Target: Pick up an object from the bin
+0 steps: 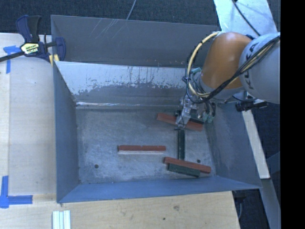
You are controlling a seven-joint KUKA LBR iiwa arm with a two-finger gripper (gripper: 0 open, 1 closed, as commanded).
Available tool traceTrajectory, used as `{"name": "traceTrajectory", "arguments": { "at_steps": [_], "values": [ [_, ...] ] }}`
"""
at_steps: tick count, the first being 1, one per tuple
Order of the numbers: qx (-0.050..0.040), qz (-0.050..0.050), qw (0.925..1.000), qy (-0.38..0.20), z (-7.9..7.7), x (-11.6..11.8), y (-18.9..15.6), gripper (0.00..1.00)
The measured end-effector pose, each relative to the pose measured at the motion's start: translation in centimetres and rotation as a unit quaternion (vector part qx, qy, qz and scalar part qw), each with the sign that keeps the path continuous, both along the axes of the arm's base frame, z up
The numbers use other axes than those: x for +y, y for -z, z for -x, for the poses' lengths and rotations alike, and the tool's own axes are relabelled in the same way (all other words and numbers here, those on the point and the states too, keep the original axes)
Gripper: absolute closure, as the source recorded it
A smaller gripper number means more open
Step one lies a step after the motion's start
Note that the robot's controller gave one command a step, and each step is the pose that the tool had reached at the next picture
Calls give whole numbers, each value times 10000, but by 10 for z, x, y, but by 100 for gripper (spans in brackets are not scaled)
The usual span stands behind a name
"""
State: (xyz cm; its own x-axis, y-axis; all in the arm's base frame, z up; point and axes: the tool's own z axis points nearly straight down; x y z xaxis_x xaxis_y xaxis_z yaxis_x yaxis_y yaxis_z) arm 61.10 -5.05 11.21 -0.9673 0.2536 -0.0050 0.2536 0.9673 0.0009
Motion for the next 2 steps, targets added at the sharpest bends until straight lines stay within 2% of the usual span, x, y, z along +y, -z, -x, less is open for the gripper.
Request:
{"name": "traceTrajectory", "arguments": {
  "at_steps": [2],
  "values": [
    [-11,2,10000,-3,-1,0,-11,100]
  ]
}}
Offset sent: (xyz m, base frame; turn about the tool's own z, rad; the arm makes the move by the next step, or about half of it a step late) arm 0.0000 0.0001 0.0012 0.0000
